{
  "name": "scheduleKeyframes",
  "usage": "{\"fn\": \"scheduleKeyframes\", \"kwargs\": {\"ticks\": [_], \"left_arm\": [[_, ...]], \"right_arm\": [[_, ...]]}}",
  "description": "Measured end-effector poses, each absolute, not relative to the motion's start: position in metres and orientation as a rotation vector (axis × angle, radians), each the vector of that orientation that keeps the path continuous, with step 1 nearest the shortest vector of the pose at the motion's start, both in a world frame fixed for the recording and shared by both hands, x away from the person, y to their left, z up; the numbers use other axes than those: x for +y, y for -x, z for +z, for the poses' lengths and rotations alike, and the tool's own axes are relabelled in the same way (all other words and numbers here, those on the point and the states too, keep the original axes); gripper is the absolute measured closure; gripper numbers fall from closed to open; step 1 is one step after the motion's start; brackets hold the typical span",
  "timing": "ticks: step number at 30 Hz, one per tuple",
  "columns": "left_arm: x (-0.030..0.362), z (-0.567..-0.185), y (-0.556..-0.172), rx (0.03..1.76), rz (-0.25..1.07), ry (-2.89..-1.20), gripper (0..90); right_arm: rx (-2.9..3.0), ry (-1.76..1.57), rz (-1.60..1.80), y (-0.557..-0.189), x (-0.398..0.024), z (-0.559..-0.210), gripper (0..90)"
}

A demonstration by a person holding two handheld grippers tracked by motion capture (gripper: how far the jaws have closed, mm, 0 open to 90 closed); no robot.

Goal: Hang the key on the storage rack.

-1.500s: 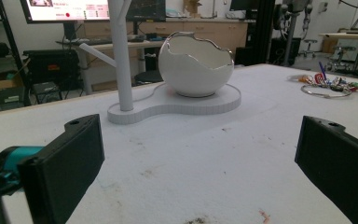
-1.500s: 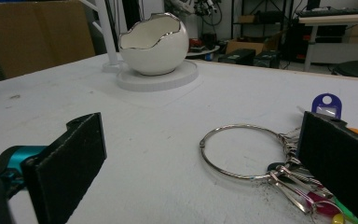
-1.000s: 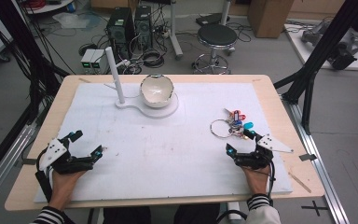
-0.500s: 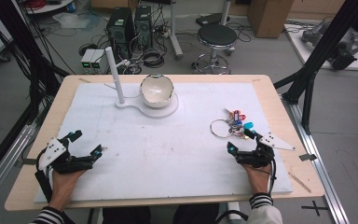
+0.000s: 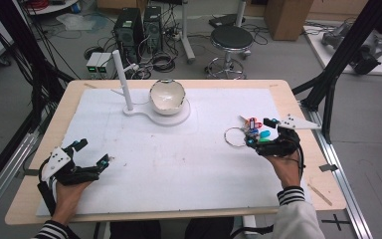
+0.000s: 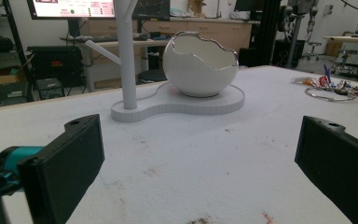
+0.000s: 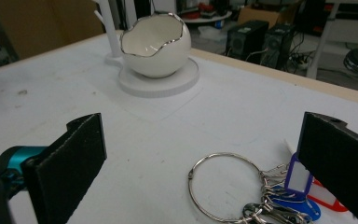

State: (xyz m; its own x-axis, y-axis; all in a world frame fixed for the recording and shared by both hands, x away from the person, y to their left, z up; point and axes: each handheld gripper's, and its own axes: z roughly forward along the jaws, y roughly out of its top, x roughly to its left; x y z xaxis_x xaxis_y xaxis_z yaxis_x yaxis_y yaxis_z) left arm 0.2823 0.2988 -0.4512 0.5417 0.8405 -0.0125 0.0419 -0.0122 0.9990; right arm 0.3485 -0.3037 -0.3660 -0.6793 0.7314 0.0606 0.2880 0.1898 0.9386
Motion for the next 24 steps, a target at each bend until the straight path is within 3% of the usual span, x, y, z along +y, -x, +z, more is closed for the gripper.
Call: {"fn": "scheduleKeyframes", "kwargs": {"ticks": [24], "left_arm": [[0.299,-0.451,-0.283,0.812,0.754,-1.462,1.7]], "right_arm": [[2.555,-0.887,0.996,-0.422,-0.252,-0.356,0.9]]}}
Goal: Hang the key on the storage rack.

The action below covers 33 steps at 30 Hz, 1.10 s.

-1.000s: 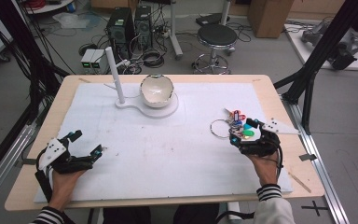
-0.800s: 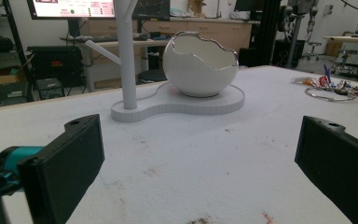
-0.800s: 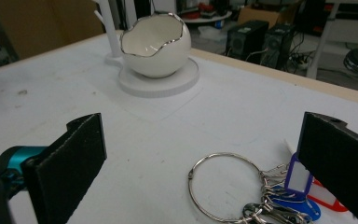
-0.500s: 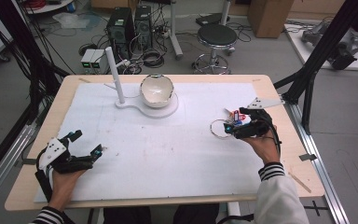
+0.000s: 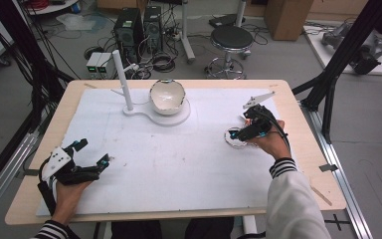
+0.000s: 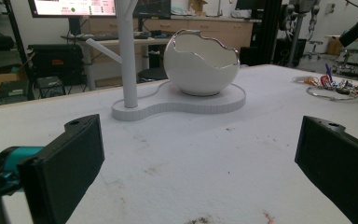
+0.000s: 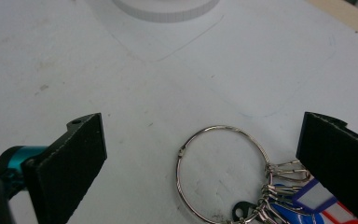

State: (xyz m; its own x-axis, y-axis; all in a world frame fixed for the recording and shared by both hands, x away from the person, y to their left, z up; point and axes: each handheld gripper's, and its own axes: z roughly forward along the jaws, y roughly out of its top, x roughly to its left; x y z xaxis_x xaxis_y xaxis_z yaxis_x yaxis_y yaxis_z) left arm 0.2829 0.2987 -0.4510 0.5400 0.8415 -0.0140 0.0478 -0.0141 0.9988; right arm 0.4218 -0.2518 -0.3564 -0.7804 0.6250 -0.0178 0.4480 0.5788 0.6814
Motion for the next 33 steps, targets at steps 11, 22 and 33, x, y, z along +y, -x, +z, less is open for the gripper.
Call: {"fn": "scheduleKeyframes", "kwargs": {"ticks": [11,22,33], "left_arm": [[0.298,-0.451,-0.283,0.814,0.755,-1.463,1.7],[0.298,-0.451,-0.283,0.813,0.757,-1.463,1.7],[0.298,-0.451,-0.283,0.811,0.755,-1.465,1.7]], "right_arm": [[2.678,-0.813,0.83,-0.439,-0.235,-0.363,0.9],[2.805,-0.77,0.63,-0.445,-0.228,-0.38,1.0],[2.91,-0.689,0.43,-0.445,-0.219,-0.393,7.6]]}}
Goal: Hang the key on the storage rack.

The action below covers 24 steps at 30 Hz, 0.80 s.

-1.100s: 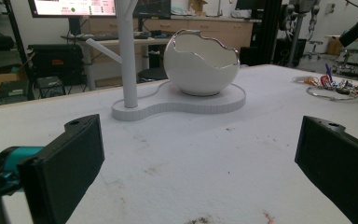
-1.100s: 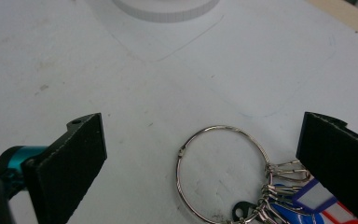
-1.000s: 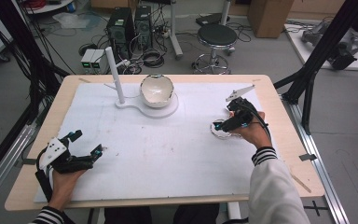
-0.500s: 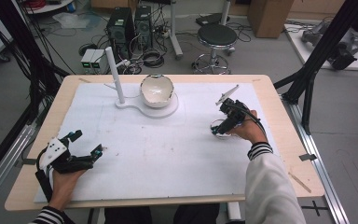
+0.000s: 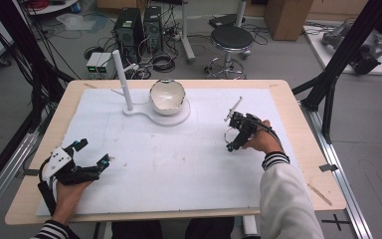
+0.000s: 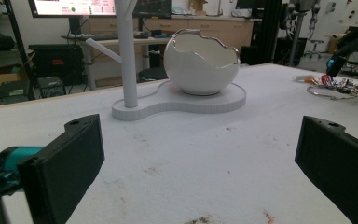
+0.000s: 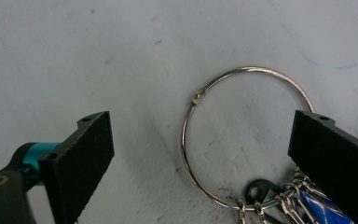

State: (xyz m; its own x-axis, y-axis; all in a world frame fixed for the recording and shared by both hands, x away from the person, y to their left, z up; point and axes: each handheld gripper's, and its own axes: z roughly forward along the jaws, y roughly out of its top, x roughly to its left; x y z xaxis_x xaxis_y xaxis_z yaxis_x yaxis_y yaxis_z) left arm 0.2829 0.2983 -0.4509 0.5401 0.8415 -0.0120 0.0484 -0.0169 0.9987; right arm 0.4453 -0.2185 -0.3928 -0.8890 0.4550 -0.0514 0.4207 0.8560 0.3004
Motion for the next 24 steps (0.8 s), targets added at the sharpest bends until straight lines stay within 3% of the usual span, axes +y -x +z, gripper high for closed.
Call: {"fn": "scheduleKeyframes", "kwargs": {"ticks": [24], "left_arm": [[0.298,-0.4511,-0.2826,0.81,0.753,-1.464,1.7]], "right_arm": [[2.998,-0.616,0.237,-0.4499,-0.2115,-0.4006,49.8]]}}
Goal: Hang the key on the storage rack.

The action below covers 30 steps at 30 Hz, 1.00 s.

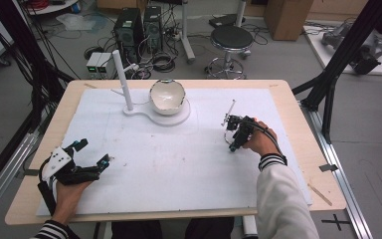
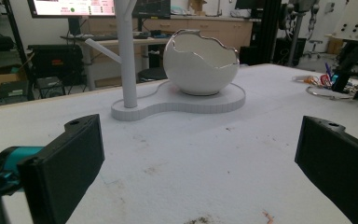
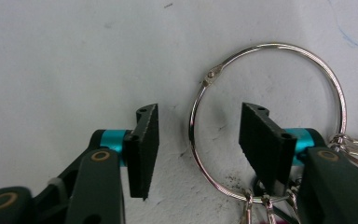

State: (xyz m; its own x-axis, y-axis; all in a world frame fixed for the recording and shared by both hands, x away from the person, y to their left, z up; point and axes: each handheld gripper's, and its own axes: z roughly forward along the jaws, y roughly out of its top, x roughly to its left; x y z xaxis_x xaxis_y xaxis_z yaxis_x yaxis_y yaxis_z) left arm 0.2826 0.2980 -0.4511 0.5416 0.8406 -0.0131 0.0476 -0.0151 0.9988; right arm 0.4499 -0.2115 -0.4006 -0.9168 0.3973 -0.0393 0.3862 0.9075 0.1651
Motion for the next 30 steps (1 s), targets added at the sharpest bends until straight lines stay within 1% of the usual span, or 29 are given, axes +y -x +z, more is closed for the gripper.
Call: {"fn": "scheduleKeyframes", "kwargs": {"ticks": [1,2,3,4,5,15,16,17,18,20,24,25,30], "left_arm": [[0.2979,-0.4511,-0.2826,0.81,0.753,-1.463,1.7],[0.298,-0.4511,-0.2826,0.81,0.754,-1.464,1.7],[0.298,-0.4511,-0.2826,0.81,0.753,-1.463,1.7],[0.2981,-0.4511,-0.2826,0.811,0.753,-1.464,1.7],[0.298,-0.4511,-0.2826,0.81,0.753,-1.464,1.7],[0.2987,-0.4511,-0.2827,0.812,0.753,-1.463,1.7],[0.2986,-0.4511,-0.2827,0.811,0.754,-1.463,1.7],[0.2986,-0.4511,-0.2827,0.811,0.754,-1.463,1.7],[0.2986,-0.4511,-0.2827,0.811,0.754,-1.463,1.7],[0.2988,-0.451,-0.2827,0.811,0.753,-1.464,1.7],[0.2987,-0.451,-0.2828,0.812,0.753,-1.463,1.7],[0.2986,-0.451,-0.2828,0.814,0.754,-1.464,1.7],[0.2989,-0.4511,-0.283,0.823,0.754,-1.455,1.7]], "right_arm": [[3.004,-0.615,0.226,-0.4502,-0.2109,-0.4007,53.6],[3.004,-0.615,0.226,-0.4502,-0.2109,-0.4007,53.6],[3.01,-0.617,0.224,-0.4501,-0.2105,-0.4011,56.5],[3.01,-0.617,0.224,-0.4501,-0.2105,-0.4011,56.5],[3.013,-0.611,0.222,-0.4502,-0.2096,-0.4017,59.9],[3.036,-0.614,0.188,-0.4503,-0.2067,-0.4039,68.6],[3.035,-0.603,0.194,-0.4509,-0.2068,-0.4039,70.3],[3.034,-0.594,0.188,-0.451,-0.2066,-0.403,74.1],[3.034,-0.594,0.188,-0.451,-0.2066,-0.403,74.1],[3.037,-0.587,0.174,-0.4508,-0.2057,-0.4036,77.1],[3.04,-0.574,0.171,-0.4511,-0.205,-0.4041,78.9],[3.04,-0.579,0.152,-0.4497,-0.2039,-0.4034,83.3],[3.026,-0.572,0.132,-0.4487,-0.2026,-0.4029,85.8]]}}
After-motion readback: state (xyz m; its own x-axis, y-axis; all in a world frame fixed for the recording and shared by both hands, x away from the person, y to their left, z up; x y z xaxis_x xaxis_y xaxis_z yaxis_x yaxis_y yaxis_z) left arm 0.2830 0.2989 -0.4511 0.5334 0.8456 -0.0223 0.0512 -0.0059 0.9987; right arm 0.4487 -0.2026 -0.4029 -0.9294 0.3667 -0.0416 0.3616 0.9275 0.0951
